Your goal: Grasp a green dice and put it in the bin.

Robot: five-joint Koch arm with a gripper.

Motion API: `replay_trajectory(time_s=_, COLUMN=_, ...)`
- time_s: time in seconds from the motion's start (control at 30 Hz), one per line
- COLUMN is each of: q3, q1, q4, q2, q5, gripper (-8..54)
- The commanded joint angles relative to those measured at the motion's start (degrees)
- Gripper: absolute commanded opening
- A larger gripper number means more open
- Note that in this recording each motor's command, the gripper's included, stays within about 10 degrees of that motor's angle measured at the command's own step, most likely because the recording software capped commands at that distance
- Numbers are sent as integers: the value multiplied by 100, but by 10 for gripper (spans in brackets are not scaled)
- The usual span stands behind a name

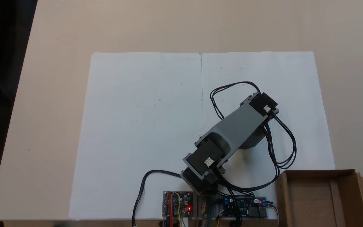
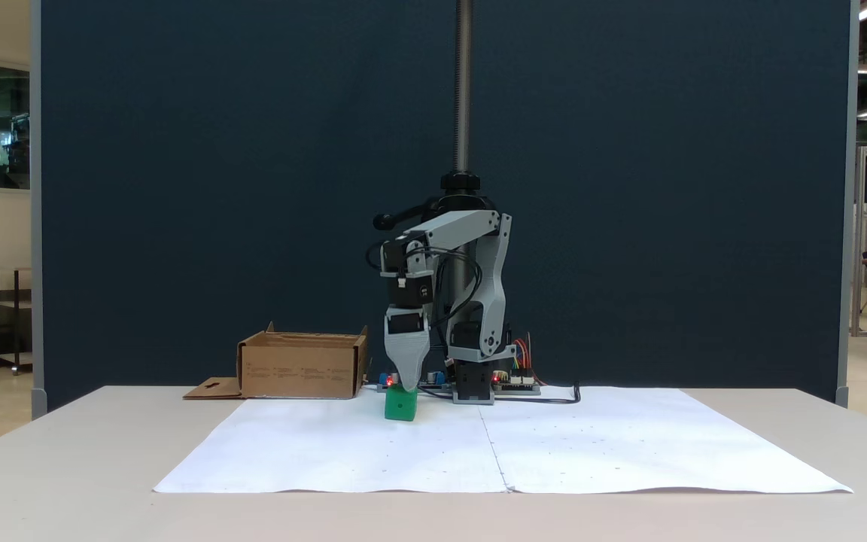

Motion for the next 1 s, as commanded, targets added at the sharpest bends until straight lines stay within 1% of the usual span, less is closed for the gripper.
replay_trajectory(time_s=0.0, q3=-44, q1=44, q4=-272, q2=26, q5=149, gripper=448)
replay_trajectory(time_s=0.53, q3=26, q1=176, q4=-378, q2=-211, q5=272, gripper=439)
replay_trajectory(time_s=0.7, q3=26, q1=343, q4=-519, q2=-220, q5=923, gripper=438)
replay_trajectory(time_s=0.97, q3=26, q1=334, q4=-545, q2=-272, q5=1116, gripper=432)
